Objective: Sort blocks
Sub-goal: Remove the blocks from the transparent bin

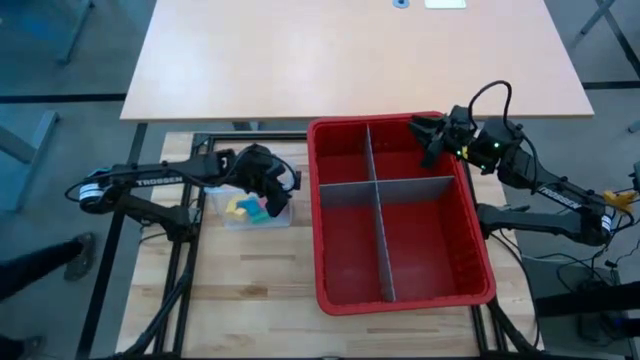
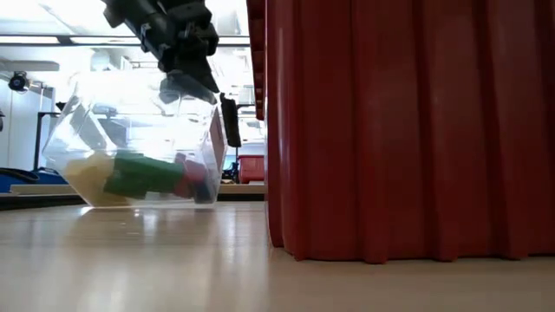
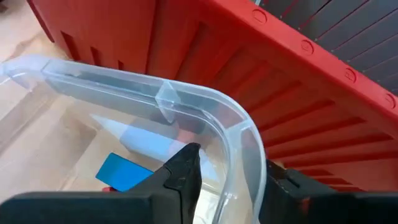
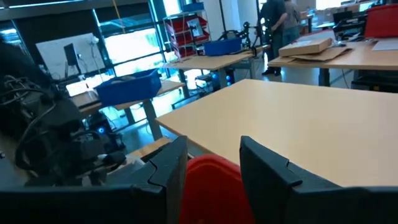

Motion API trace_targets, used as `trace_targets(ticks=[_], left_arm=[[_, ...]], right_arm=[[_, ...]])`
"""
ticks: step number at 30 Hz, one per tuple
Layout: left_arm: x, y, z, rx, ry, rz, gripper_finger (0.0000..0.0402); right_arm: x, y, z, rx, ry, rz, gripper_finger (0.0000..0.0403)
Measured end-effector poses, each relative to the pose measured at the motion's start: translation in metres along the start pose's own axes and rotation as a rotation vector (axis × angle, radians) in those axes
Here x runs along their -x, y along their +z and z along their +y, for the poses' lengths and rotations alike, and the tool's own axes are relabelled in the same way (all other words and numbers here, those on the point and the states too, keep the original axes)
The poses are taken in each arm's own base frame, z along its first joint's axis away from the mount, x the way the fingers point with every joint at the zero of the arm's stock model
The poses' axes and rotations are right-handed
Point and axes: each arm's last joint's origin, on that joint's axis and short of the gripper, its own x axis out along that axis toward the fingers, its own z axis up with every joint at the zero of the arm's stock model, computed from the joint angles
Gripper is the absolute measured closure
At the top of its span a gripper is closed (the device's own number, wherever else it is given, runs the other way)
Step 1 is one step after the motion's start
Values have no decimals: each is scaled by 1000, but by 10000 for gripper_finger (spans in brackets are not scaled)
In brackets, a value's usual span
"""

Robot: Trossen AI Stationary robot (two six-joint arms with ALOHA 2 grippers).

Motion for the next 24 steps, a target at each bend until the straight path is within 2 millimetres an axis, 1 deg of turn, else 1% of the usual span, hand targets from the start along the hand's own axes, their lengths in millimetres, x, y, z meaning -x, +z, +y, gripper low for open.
trace_targets(ticks=[6, 8, 13, 18, 24], left_arm=[[-2, -3, 0, 10, -35, 48, 340], [0, -2, -1, 23, -52, 62, 346], [5, 1, -6, 77, -144, 109, 343], [14, 9, -14, 114, -251, 127, 344], [20, 16, -18, 145, -283, 114, 344]], right_arm=[[0, 0, 0, 1, 0, 0, 288], [0, 0, 0, 2, -1, 0, 290], [0, 0, -2, 3, -11, -2, 286], [0, 1, -3, 5, -19, -4, 279], [0, 1, -3, 14, -21, -4, 279]])
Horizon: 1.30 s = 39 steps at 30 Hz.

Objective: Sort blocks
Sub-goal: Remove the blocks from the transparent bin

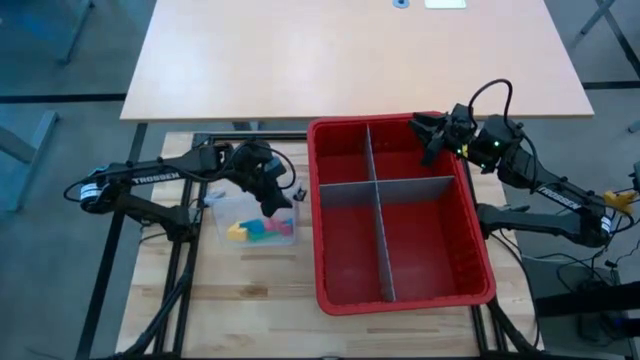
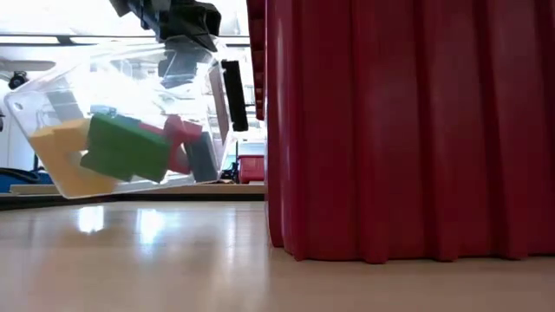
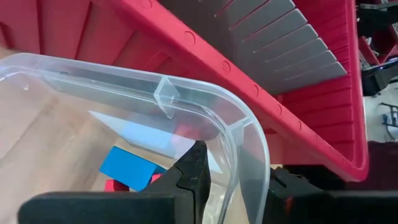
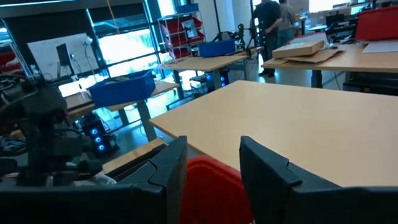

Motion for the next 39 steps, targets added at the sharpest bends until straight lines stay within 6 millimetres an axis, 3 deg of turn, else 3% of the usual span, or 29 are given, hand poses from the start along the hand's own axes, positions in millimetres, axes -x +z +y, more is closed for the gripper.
trace_targets(ticks=[10, 20, 31, 39], left_arm=[[-1, -9, 5, 67, 30, 97, 345], [-26, -21, 23, 87, -6, 190, 345], [-36, -29, 35, 100, -33, 174, 344], [-42, -33, 43, 118, 42, 126, 281]], right_arm=[[0, 0, 0, 0, 0, 0, 294], [2, 1, 0, -4, 2, -6, 278], [3, 1, 0, -4, 2, -8, 282], [3, 1, 0, -7, 2, -8, 275]])
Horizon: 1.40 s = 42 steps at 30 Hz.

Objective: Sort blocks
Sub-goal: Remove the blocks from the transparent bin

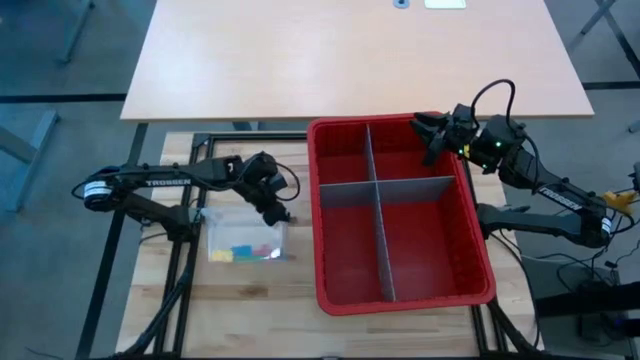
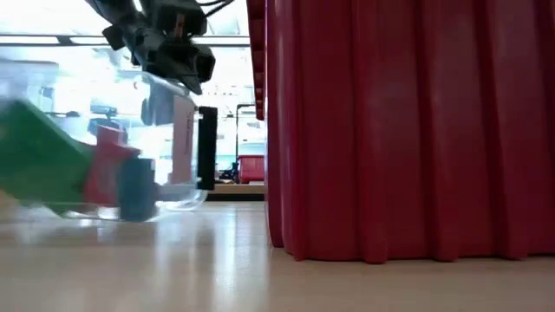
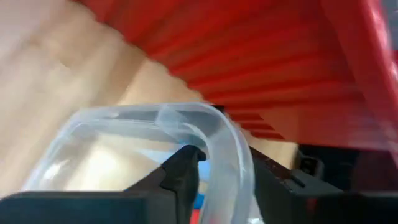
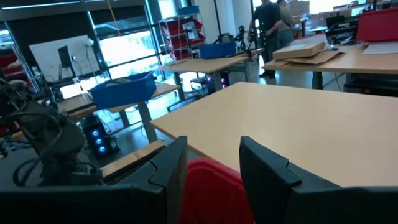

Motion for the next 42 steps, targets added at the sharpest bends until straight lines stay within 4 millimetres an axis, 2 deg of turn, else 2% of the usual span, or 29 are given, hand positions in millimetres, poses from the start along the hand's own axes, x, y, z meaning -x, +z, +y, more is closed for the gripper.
trace_targets(ticks=[7, 28, 42], left_arm=[[0, 2, 1, -5, 57, -41, 217], [1, 9, -2, -87, 54, -119, 126], [6, 10, 2, -145, 185, -170, 115]], right_arm=[[0, 0, 0, -3, 0, 0, 263], [0, 0, 0, -7, -1, 3, 254], [0, -3, -1, -5, -6, 29, 249]])
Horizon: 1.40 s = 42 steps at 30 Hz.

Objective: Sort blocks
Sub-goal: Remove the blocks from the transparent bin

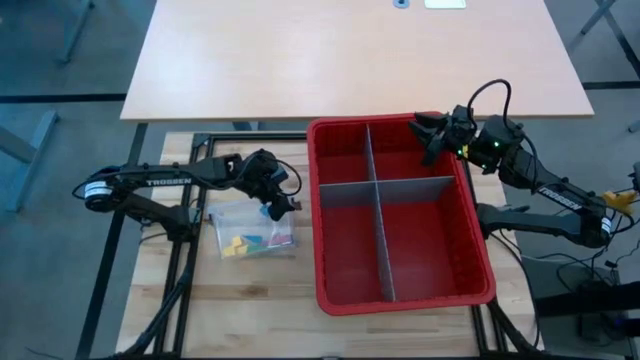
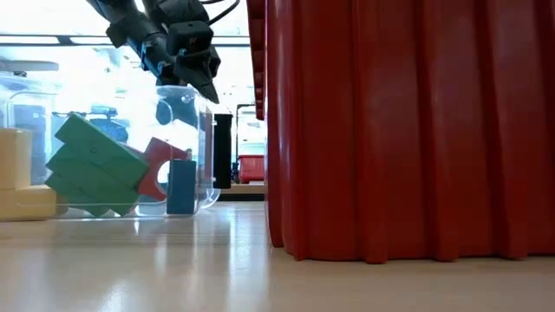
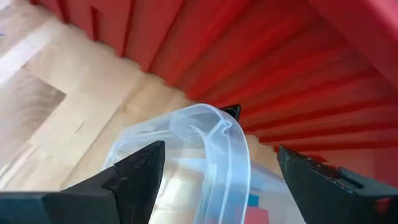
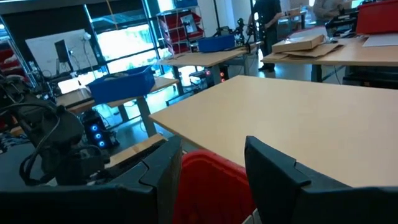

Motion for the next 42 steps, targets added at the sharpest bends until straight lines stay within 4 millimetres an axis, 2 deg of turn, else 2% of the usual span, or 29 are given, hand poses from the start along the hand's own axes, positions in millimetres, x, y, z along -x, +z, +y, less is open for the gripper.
trace_targets(ticks=[6, 12, 16, 21, 29, 32, 38, 42], left_arm=[[14, 18, -11, -36, 1, -82, 115], [22, 26, -16, -32, -2, -99, 115], [31, 23, -19, -40, 43, -12, 115], [47, 19, -23, -131, 159, 100, 115], [74, 23, -35, -227, 281, 147, 117], [77, 18, -40, -278, 342, 181, 124], [79, -7, -39, -330, 441, 361, 130], [82, -16, -36, -325, 465, 370, 130]], right_arm=[[0, 0, 0, 0, 0, 0, 251], [0, 0, 0, 0, 0, 1, 244], [0, 0, 0, 1, 0, 2, 243], [0, 0, 0, 17, 0, 3, 242], [0, 0, 0, 14, 0, 2, 243], [0, 0, 0, 11, -1, 2, 246], [0, 0, 0, 11, -1, 3, 244], [-2, -1, 0, 11, -5, 7, 243]])
